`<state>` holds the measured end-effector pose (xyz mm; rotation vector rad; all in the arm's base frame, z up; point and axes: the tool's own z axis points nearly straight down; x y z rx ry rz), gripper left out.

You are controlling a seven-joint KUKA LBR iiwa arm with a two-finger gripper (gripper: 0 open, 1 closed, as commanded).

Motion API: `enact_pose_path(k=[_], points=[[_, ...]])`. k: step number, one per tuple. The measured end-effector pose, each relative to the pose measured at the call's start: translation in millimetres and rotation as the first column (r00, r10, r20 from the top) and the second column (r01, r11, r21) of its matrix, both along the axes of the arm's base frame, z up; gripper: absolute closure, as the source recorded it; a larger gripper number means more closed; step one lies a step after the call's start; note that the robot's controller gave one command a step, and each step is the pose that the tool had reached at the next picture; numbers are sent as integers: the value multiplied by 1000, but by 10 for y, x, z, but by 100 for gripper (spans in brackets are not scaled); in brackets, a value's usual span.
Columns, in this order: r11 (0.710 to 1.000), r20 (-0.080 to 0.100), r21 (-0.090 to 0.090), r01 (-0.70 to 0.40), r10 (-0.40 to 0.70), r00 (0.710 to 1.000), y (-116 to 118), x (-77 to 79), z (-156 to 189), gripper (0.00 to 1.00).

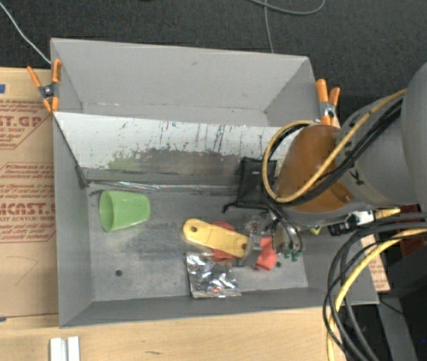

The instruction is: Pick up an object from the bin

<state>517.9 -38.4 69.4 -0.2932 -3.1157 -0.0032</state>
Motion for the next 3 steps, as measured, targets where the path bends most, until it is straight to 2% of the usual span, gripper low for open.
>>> enact_pose_path(k=[1,2,3], points=[[1000,0,0,0,0,1000,0,0,0,100],[1000,-8,1,0,0,1000,3,-23,76,100],[1000,-4,1,0,0,1000,3,-13,355,100]])
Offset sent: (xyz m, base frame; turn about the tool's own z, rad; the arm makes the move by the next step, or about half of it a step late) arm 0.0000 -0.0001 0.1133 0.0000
